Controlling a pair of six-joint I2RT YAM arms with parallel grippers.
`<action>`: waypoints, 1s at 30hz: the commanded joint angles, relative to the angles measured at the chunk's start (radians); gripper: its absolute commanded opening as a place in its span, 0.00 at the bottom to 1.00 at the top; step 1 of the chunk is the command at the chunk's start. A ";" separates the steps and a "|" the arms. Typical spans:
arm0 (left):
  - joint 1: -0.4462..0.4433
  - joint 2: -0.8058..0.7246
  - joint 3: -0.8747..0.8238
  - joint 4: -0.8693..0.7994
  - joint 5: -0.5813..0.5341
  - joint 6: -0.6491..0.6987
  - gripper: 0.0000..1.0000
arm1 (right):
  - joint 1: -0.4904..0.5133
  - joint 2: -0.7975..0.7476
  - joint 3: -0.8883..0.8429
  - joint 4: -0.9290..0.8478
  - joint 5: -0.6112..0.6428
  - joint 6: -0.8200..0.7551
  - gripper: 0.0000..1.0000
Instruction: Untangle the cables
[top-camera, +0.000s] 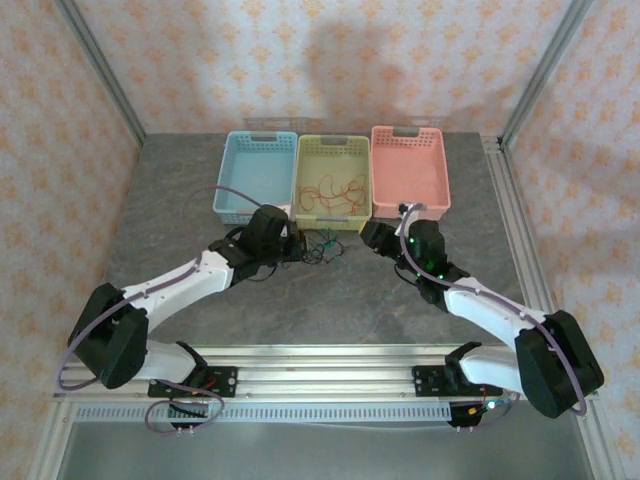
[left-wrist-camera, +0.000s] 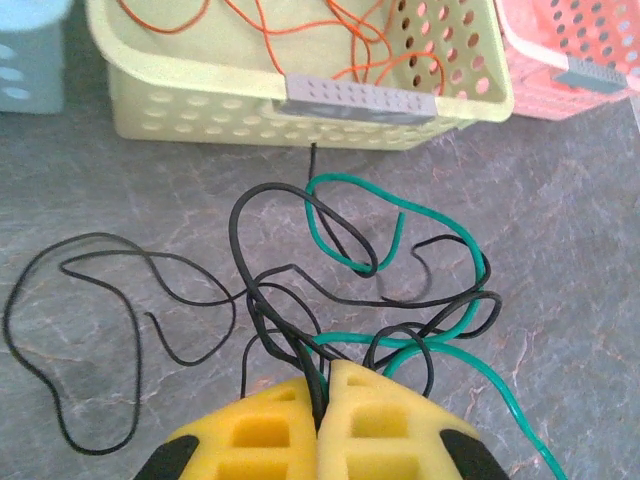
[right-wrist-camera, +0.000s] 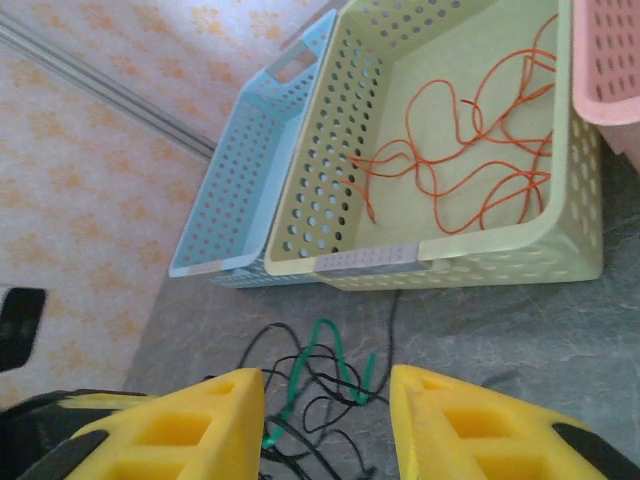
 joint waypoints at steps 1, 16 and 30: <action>-0.012 0.019 0.036 0.035 0.044 0.038 0.00 | 0.005 0.052 -0.020 0.169 -0.064 0.043 0.39; -0.025 -0.021 0.025 0.065 0.100 0.079 0.00 | 0.017 0.120 -0.031 0.277 -0.139 0.131 0.48; -0.027 -0.131 -0.028 0.089 0.040 0.075 0.00 | 0.052 0.185 0.018 0.262 -0.217 0.133 0.52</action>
